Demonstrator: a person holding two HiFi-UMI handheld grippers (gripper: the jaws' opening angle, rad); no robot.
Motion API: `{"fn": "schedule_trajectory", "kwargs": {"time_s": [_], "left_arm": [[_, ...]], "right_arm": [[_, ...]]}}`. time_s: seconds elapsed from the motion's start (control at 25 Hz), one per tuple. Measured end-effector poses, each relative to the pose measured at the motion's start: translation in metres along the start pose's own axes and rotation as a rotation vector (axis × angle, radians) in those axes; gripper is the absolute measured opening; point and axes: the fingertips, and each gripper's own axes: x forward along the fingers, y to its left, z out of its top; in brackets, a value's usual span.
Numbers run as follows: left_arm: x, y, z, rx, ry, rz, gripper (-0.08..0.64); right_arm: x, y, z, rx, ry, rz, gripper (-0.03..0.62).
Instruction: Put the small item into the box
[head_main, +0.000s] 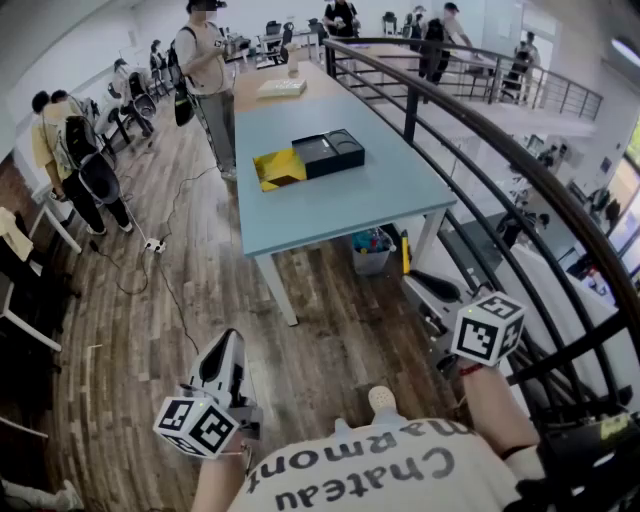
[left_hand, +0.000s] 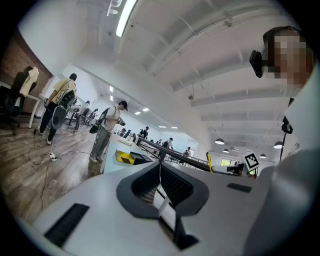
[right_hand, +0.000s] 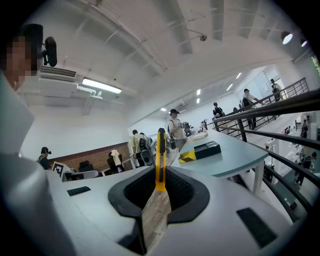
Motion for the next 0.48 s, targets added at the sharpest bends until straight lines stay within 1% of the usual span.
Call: {"fn": "schedule_trajectory", "kwargs": {"time_s": [0.24,0.4,0.48], "left_arm": [[-0.005,-0.004,0.015,0.008,-0.025,-0.02,0.008],[-0.005,0.0,0.015,0.013,-0.024,-0.027,0.008],[-0.003,0.003,0.014,0.03,-0.01,-0.032,0.008]], "right_arm": [[0.001,0.007,0.003,0.001,-0.004,-0.002,0.078],[0.009,0.009,0.001,-0.004,-0.003,0.001,0.078],[0.014,0.01,0.0,-0.012,0.001,0.001,0.078]]}}
